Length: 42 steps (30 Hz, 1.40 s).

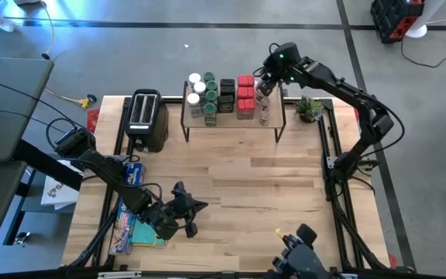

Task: Shelf spices
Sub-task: Put the transparent seasoning bottle on the shelf aligned with the other transparent seasoning bottle

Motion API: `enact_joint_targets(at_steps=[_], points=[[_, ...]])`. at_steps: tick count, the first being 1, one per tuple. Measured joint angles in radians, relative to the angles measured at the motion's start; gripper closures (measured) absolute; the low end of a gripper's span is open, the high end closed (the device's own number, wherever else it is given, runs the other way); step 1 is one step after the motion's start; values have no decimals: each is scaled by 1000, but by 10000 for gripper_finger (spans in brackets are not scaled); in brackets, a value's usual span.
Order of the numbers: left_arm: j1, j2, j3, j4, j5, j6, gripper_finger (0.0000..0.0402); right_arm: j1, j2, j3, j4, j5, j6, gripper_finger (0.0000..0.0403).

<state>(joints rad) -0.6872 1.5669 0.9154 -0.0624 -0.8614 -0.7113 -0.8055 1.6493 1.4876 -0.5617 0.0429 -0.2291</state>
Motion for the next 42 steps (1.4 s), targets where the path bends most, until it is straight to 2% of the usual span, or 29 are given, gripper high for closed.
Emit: enact_joint_targets(at_steps=[14,21,27,30,36,42], points=[[0,0,0,1,7,8,401,2,-9,0,-107,6,-6,236],[0,0,0,3,7,8,401,39,-111,0,-115,12,35,236],[0,0,0,4,7,10,401,121,-155,0,-247,-119,13,236],[0,0,0,4,7,10,401,154,-153,-22,-328,-127,2,236],[0,0,0,7,7,19,401,180,-153,-82,-310,6,16,236],[0,0,0,9,7,25,401,180,-152,-96,-267,9,21,236]])
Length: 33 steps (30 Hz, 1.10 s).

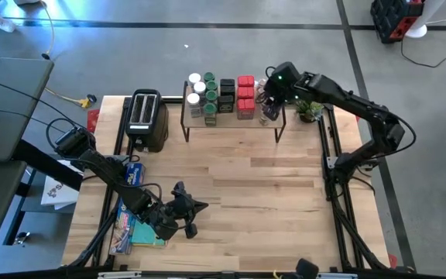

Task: Shelf spices
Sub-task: Put the transparent seasoning bottle on the shelf aligned with the other transparent seasoning bottle

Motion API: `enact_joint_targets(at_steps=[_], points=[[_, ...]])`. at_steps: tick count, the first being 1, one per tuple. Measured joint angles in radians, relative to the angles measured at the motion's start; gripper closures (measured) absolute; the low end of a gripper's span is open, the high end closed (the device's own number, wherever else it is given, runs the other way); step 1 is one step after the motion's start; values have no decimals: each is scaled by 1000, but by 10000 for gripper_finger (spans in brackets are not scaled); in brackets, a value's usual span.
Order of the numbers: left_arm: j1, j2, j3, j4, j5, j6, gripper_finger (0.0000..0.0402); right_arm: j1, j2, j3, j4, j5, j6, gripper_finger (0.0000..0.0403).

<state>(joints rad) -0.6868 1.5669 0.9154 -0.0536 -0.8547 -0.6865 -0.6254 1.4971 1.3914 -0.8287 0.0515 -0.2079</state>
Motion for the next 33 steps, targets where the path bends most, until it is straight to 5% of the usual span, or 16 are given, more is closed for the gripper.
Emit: enact_joint_targets(at_steps=[33], points=[[0,0,0,3,7,0,401,-23,27,3,33,44,54,236]])
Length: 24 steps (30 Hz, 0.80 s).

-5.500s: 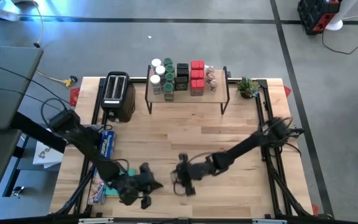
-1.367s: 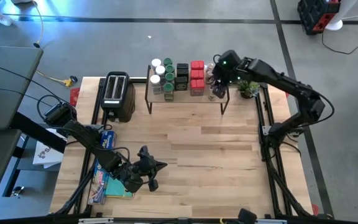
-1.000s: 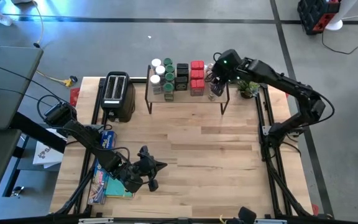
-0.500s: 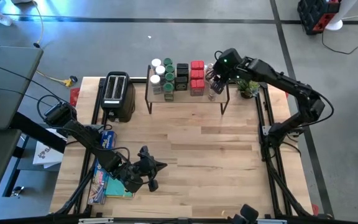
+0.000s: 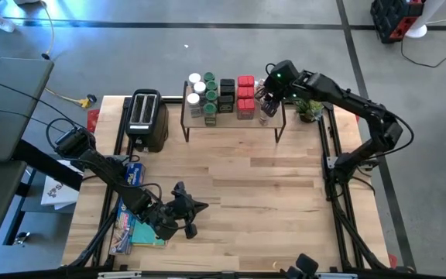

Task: Shelf spices
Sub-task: Put the transparent seasoning bottle on the shelf aligned with the other transparent seasoning bottle

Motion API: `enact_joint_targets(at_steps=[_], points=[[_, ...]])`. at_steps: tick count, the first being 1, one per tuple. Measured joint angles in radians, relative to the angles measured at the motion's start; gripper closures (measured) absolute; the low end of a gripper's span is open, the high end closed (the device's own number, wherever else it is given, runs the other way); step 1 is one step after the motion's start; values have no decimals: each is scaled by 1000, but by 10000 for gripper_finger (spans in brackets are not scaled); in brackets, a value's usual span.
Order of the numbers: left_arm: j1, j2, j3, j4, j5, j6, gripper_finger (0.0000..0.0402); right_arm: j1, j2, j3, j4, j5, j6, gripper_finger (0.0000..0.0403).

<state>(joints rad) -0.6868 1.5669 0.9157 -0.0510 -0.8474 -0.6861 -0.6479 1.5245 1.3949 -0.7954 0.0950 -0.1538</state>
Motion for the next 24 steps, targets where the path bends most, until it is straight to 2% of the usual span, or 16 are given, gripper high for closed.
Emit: enact_joint_targets(at_steps=[15,20,24], points=[[0,0,0,5,0,8,401,21,-19,9,34,2,-9,236],[0,0,0,4,0,8,401,96,-110,16,15,2,-16,236],[0,0,0,5,0,8,401,181,-160,16,-81,-45,-46,236]])
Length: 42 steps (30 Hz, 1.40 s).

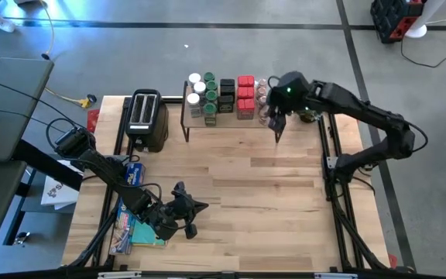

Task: Shelf spices
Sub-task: Put the transparent seasoning bottle on the shelf aligned with the other transparent seasoning bottle

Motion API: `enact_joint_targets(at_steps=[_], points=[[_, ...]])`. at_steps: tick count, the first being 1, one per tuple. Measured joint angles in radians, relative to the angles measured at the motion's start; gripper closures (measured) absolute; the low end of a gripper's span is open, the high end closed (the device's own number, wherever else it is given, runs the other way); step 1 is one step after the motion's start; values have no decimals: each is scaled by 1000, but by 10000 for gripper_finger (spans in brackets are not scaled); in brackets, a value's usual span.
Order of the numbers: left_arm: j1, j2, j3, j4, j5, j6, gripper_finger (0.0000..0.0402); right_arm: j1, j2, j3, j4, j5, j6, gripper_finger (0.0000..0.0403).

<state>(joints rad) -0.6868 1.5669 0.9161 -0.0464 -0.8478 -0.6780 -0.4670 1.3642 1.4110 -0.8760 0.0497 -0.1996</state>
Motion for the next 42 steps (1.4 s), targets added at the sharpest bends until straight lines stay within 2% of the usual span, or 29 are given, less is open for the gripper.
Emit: enact_joint_targets(at_steps=[4,12,30,35,42], points=[[0,0,0,0,-7,2,401,36,14,-11,-59,-1,21,236],[-1,0,0,5,-8,2,401,26,25,-116,69,107,42,236],[-1,0,0,23,-8,27,401,-35,14,-126,82,96,26,236],[-1,0,0,25,-8,27,401,-29,6,-123,77,14,32,236],[-1,0,0,27,-8,27,401,-38,43,-134,97,22,32,236]])
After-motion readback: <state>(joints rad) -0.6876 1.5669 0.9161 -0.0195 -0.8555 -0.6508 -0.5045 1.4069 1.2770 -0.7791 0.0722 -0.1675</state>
